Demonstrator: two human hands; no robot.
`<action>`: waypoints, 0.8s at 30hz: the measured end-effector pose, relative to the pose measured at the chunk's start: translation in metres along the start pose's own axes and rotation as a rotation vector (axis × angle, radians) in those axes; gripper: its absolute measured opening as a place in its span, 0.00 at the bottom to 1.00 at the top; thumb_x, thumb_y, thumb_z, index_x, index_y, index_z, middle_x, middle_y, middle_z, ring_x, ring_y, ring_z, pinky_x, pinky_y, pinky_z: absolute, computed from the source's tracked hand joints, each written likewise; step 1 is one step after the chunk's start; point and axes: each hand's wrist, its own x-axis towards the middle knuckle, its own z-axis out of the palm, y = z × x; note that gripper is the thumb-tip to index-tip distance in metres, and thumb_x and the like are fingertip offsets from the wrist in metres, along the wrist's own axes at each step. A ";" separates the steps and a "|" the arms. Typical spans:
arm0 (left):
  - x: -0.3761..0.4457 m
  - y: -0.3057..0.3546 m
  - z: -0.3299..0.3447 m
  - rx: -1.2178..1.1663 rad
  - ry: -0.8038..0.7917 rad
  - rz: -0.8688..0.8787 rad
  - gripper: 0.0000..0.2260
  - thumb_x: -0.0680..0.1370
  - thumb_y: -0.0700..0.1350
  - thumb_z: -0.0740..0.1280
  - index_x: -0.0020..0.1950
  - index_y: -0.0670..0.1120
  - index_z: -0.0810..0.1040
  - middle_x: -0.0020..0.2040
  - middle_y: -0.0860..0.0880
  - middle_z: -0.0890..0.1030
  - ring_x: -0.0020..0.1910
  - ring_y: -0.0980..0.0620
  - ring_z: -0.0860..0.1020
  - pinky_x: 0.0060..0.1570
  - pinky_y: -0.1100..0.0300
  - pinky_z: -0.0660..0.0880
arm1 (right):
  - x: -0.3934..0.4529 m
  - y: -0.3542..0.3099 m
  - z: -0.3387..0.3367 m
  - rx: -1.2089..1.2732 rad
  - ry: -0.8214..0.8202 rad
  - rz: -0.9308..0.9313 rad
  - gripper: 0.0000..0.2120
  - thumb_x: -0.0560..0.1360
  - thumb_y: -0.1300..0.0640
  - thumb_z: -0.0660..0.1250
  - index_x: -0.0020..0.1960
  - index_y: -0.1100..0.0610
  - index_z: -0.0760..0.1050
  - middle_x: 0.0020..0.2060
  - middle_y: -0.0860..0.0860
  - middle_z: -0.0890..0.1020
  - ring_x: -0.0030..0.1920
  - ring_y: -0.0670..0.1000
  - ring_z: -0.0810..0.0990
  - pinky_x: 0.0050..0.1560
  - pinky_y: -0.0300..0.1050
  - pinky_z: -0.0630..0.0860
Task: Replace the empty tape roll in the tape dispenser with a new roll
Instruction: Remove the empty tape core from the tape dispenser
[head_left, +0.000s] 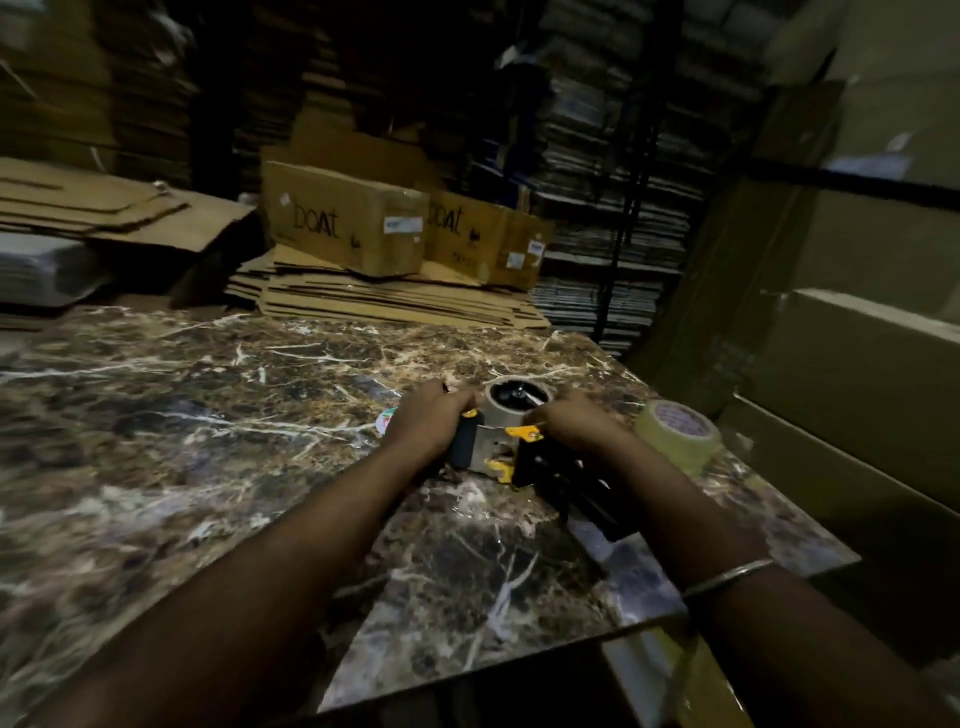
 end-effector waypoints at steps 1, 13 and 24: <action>-0.004 0.000 -0.007 -0.013 0.029 -0.003 0.13 0.69 0.56 0.67 0.42 0.47 0.76 0.48 0.44 0.80 0.47 0.41 0.80 0.45 0.46 0.79 | -0.004 -0.002 0.002 0.016 -0.031 0.001 0.19 0.77 0.61 0.68 0.66 0.63 0.70 0.44 0.56 0.78 0.39 0.52 0.80 0.30 0.42 0.72; -0.003 -0.006 -0.047 -0.045 0.272 0.008 0.41 0.57 0.63 0.70 0.68 0.48 0.72 0.57 0.44 0.82 0.51 0.42 0.82 0.51 0.43 0.81 | 0.019 -0.015 0.032 0.314 -0.297 0.022 0.05 0.78 0.58 0.62 0.46 0.58 0.68 0.28 0.52 0.66 0.18 0.47 0.63 0.20 0.34 0.58; 0.018 -0.021 -0.047 -0.212 0.323 -0.073 0.29 0.58 0.61 0.67 0.58 0.56 0.76 0.51 0.47 0.84 0.48 0.44 0.83 0.54 0.39 0.79 | 0.070 -0.023 0.069 0.526 -0.235 -0.070 0.15 0.77 0.54 0.68 0.57 0.65 0.80 0.43 0.59 0.84 0.34 0.55 0.80 0.25 0.39 0.73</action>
